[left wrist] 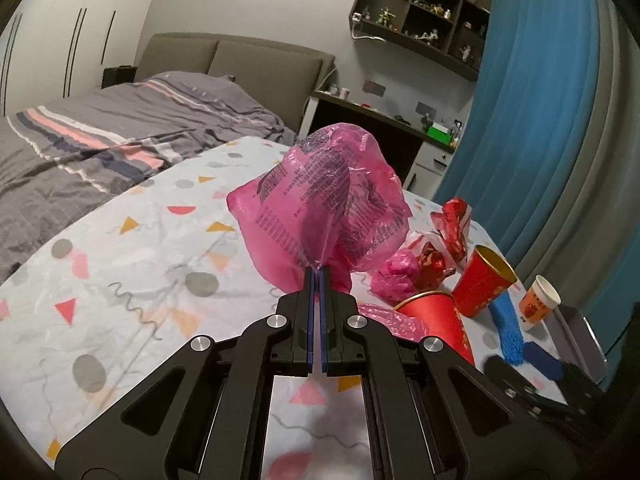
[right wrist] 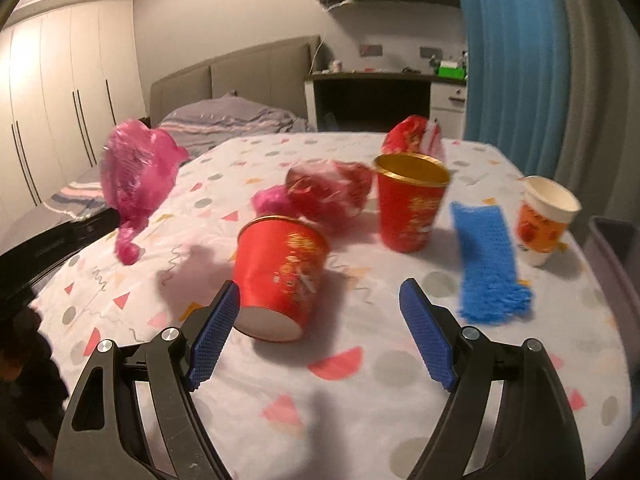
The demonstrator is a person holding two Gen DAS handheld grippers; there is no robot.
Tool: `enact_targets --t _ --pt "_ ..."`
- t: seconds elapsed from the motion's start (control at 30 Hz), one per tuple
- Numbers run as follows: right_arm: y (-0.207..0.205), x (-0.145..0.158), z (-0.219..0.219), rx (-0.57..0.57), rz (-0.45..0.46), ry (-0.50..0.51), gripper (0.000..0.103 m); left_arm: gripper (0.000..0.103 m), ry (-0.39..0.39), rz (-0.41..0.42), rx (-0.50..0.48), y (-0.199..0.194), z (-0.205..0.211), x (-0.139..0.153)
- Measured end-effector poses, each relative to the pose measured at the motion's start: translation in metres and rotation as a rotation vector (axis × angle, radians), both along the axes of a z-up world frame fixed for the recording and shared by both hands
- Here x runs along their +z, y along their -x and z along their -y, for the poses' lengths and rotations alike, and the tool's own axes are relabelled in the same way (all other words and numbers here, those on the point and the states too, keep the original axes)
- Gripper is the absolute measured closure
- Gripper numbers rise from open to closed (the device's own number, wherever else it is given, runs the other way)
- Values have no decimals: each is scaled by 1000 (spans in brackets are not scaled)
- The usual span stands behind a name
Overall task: Collect trash
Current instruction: 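Grasp the red printed paper cup with the right tool while the left tool holds the pink bag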
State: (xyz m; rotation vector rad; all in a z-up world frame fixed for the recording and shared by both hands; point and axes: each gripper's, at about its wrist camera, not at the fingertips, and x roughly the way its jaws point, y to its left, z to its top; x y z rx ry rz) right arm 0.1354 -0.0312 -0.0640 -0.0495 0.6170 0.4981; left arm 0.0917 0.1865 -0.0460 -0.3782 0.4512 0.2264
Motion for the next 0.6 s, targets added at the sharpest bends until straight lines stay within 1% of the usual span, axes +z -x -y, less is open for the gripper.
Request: enact_targets --t 0.13,0.4,0.57,0.6 --pt "-11 -5 -17 -5 -25 13 24 102 -5 5 8 6 -4 0" --pt "-26 -14 -37 -2 -71 44 24 102 6 19 7 13 -9 2" --pt "-30 -17 -39 0 -97 50 32 102 4 23 -1 15 -7 2" --pt "-30 -18 -39 0 -100 52 35 102 4 23 -2 16 -7 2"
